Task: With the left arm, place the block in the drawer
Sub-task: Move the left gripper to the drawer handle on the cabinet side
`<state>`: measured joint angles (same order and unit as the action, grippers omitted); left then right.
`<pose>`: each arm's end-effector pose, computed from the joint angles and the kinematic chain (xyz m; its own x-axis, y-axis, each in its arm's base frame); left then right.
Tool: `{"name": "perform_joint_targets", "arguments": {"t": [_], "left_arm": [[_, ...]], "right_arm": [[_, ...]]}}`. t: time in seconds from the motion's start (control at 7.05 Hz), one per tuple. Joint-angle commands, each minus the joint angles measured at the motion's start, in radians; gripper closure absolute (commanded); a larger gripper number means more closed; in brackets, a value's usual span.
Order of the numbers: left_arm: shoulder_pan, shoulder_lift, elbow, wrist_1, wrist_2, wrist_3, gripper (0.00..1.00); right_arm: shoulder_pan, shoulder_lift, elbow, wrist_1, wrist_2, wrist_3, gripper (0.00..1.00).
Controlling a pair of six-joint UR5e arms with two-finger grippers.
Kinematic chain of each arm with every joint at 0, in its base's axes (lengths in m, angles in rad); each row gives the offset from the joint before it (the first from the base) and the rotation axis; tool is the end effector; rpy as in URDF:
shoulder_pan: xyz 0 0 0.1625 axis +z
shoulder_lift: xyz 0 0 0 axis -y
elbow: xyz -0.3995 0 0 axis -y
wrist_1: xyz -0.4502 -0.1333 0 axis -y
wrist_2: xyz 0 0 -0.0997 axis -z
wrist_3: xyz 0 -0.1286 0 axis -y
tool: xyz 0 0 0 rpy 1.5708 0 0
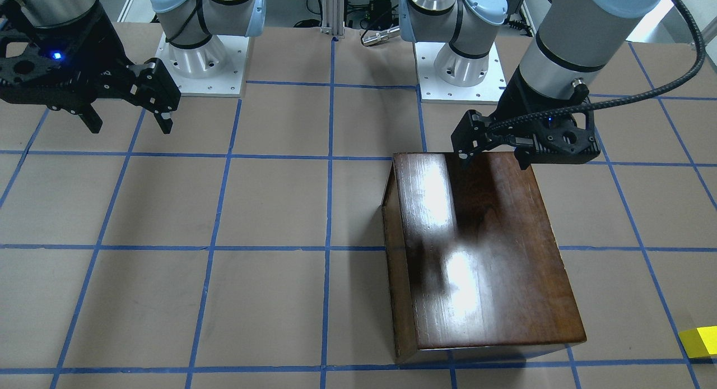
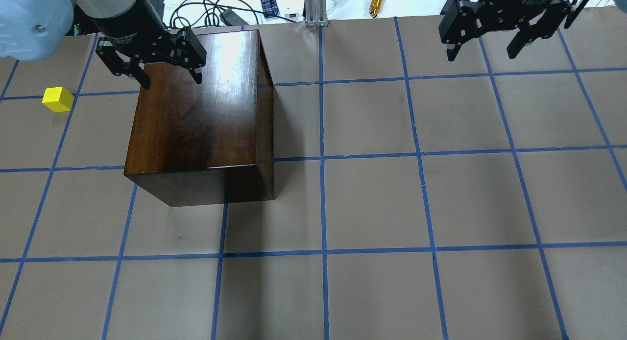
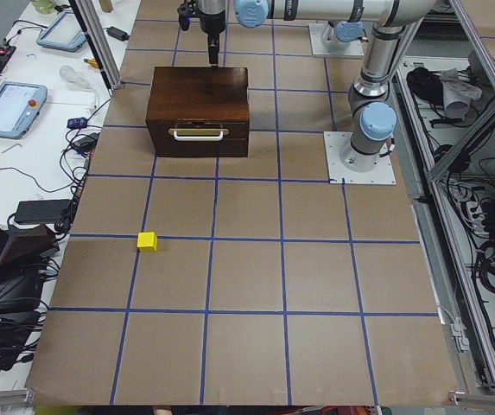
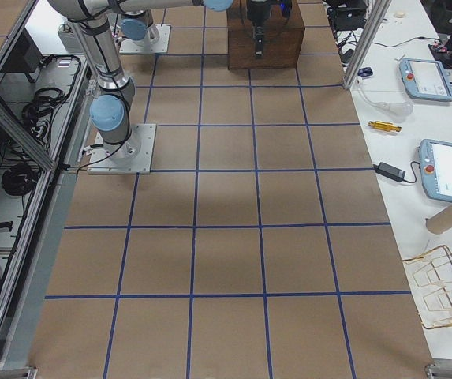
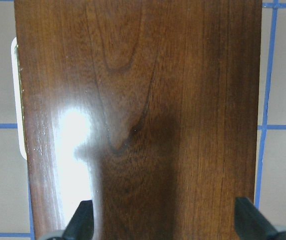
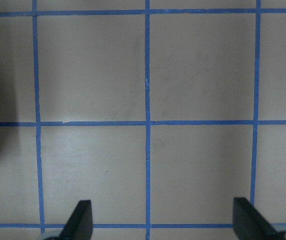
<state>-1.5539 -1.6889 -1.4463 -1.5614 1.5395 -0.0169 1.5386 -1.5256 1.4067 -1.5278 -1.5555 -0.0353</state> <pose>-0.1272 -0.6012 0.4351 -0.9989 -0.0333 0.0315 -0.0338 0.9993 -0.0153 0.1167 -0.5783 0.4943 -0.9999 -0.0042 -0.0126 -0.0032 0.9971 -0.0763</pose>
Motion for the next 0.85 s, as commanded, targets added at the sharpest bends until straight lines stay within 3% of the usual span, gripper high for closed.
{"name": "perform_joint_targets", "arguments": {"t": [0.0,0.28,0.71], "left_arm": [[0.000,0.000,-0.002,0.000,-0.001,0.000,0.00],[0.037,0.000,0.009,-0.002,-0.001,0.015,0.00],[0.208,-0.021,0.003,-0.002,-0.001,0.154,0.00]], "right_arm": [[-0.002,0.001,0.000,0.000,-0.001,0.000,0.00],[0.000,0.001,0.000,0.000,-0.001,0.000,0.00],[0.000,-0.001,0.000,0.000,-0.001,0.000,0.00]]}}
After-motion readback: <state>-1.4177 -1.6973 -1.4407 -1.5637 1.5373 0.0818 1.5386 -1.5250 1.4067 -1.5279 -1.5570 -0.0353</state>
